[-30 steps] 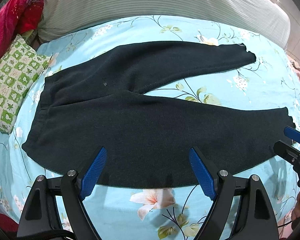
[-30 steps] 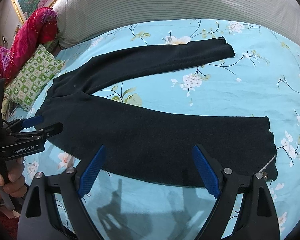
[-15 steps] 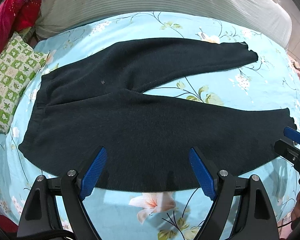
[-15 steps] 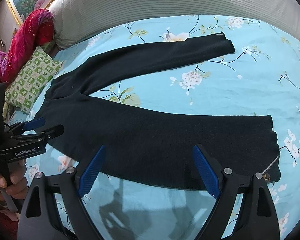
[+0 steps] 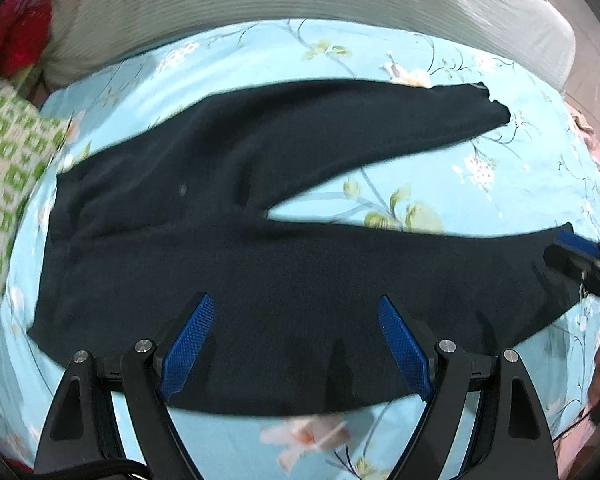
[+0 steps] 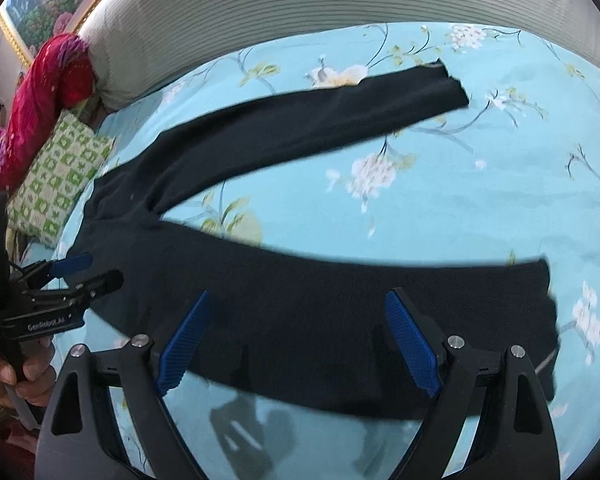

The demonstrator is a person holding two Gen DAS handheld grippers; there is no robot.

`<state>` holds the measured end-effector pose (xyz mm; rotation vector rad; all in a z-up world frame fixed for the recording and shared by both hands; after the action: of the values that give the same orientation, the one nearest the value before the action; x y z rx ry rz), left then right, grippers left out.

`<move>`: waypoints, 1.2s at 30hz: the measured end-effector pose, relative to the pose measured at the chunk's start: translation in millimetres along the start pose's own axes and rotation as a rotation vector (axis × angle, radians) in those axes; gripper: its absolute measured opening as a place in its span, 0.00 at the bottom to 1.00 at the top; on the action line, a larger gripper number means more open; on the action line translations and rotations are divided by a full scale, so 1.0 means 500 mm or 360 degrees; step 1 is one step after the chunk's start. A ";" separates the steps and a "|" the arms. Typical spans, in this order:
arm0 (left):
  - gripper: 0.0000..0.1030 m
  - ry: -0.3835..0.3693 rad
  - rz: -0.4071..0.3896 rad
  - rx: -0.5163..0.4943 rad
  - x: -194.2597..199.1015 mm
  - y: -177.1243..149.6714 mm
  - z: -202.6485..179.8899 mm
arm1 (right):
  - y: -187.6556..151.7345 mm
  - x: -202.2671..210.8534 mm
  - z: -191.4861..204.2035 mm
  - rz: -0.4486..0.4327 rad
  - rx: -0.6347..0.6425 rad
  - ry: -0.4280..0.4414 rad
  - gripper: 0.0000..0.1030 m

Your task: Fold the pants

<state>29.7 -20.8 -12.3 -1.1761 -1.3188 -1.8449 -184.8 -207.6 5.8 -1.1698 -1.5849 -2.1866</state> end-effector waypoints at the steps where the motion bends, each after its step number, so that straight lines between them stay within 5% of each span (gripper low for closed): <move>1: 0.82 -0.0002 -0.0010 -0.0025 -0.003 0.019 0.004 | 0.019 -0.003 -0.005 -0.0006 -0.0002 0.0002 0.86; 19: 0.82 -0.0117 0.0013 -0.0144 -0.171 0.337 0.099 | 0.369 -0.109 -0.159 -0.0044 -0.0231 -0.0097 0.86; 31: 0.82 -0.0142 0.0126 -0.0361 -0.317 0.466 0.088 | 0.480 -0.220 -0.214 -0.0017 -0.0213 -0.0215 0.86; 35: 0.68 -0.0225 0.0235 -0.0390 -0.362 0.478 0.079 | 0.499 -0.262 -0.215 0.0032 -0.0188 -0.0213 0.84; 36: 0.65 -0.0241 0.0246 -0.0407 -0.366 0.479 0.075 | 0.502 -0.270 -0.217 0.0041 -0.0189 -0.0196 0.76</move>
<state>323.2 -74.7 -69.1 -1.5328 -1.0568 -1.8805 -3.4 -441.5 79.4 -1.3755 -1.4934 -2.2595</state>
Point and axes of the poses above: each gripper's, at about its wrist camera, not at the fingertips, and x roughly against the way its jaws point, z to its left, y to its top, the point moved 2 cm from there along -x, roughly the way its jaws point, and after that the axes turned 12 degrees about -x, right-handed, at the moved point
